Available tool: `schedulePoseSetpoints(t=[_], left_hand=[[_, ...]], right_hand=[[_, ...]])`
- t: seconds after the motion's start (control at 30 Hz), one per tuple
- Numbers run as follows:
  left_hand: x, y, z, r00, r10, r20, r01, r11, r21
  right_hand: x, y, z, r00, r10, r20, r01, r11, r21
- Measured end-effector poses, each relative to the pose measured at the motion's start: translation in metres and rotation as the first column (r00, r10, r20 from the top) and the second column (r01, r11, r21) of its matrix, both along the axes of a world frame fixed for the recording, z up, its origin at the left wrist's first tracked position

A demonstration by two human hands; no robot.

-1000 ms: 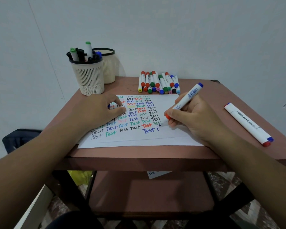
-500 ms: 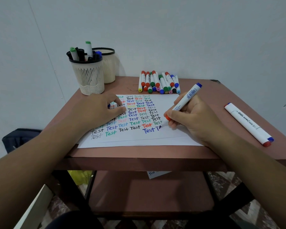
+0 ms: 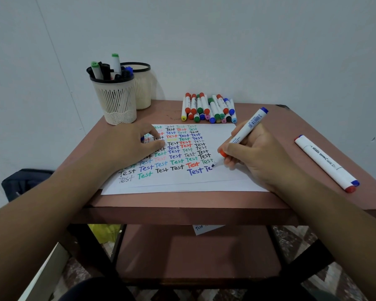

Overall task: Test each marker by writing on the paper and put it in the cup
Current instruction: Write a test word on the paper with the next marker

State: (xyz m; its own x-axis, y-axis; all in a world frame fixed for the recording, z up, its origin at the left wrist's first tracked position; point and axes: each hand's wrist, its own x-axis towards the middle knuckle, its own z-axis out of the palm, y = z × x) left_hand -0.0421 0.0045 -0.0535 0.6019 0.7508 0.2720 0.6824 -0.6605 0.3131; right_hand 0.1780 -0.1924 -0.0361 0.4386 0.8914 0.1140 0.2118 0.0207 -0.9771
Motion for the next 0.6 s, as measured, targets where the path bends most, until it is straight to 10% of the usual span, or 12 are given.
schedulePoseSetpoints(t=[0.6], left_hand=[[0.0003, -0.0012, 0.0013, 1.000, -0.006, 0.019, 0.006, 1.000, -0.013]], right_hand=[[0.0018, 0.0022, -0.0015, 1.000, 0.007, -0.016, -0.007, 1.000, -0.015]])
